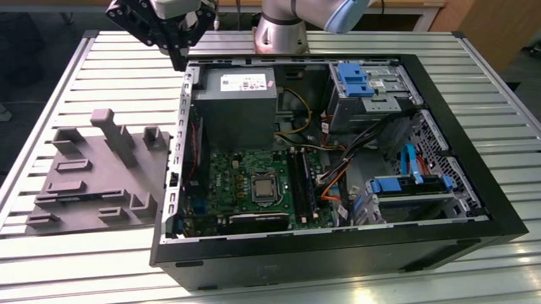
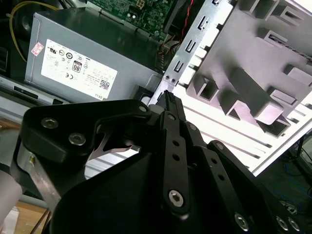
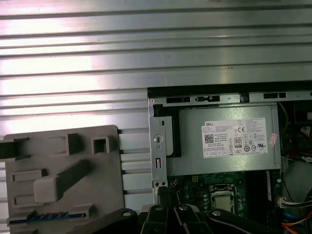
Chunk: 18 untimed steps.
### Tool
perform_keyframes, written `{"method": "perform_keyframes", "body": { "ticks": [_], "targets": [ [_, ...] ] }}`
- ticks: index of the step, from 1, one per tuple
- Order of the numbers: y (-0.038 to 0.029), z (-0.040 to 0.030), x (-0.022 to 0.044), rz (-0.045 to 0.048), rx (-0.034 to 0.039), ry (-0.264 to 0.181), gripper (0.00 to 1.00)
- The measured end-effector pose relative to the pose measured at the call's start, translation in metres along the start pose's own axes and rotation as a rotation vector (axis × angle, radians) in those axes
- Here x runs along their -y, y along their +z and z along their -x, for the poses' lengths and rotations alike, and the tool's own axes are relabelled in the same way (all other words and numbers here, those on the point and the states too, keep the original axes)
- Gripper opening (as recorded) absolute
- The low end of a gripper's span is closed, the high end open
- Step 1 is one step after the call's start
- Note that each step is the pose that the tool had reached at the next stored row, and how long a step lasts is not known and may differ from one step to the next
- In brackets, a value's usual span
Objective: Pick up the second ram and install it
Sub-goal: 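Reach for the second ram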
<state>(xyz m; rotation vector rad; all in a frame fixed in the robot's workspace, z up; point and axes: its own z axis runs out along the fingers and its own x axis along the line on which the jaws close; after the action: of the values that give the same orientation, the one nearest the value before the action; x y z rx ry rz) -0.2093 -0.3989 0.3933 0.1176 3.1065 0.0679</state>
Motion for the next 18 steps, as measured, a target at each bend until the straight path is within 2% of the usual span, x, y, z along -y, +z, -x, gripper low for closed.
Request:
{"method": "perform_keyframes", "body": {
  "ticks": [18],
  "targets": [
    [-0.0002,-0.0058,0.0004,0.0000,0.0000,0.000,0.11]
  ]
}}
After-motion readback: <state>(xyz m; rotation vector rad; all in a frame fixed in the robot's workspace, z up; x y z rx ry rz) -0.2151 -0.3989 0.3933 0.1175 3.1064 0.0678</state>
